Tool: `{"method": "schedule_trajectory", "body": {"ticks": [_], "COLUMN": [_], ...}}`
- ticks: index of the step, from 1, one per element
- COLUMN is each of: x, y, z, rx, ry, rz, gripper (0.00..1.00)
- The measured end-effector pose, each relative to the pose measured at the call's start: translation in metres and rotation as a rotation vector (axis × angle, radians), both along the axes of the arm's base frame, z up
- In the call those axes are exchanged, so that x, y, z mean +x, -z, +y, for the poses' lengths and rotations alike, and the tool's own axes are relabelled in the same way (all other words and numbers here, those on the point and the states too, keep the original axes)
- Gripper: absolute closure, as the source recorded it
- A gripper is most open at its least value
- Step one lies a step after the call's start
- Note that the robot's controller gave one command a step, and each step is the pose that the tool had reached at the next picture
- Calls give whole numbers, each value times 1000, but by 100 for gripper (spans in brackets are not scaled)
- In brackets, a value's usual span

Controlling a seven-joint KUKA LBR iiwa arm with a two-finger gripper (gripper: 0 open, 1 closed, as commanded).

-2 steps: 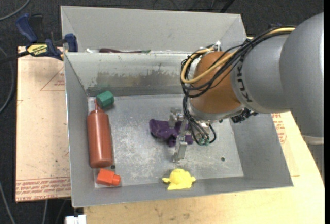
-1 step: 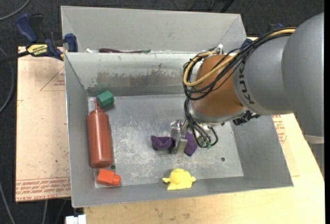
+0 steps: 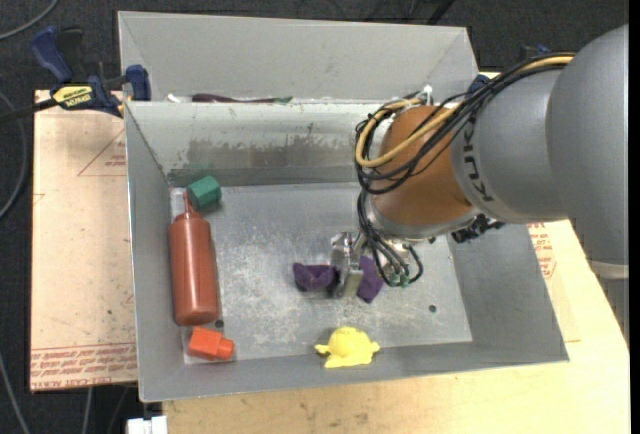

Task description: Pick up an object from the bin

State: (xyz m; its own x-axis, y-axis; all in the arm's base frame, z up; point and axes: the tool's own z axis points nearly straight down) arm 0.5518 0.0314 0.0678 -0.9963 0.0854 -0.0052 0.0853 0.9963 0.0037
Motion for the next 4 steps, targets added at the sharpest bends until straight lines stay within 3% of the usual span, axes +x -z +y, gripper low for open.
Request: {"method": "schedule_trajectory", "body": {"ticks": [2, 3, 4], "x": [-2, -3, 0], "y": [-6, -27, -43], "z": [0, 0, 0], "rx": [0, 0, 1], "ry": [0, 1, 1], "rz": [6, 7, -1], "gripper": [100, 100, 100]}}
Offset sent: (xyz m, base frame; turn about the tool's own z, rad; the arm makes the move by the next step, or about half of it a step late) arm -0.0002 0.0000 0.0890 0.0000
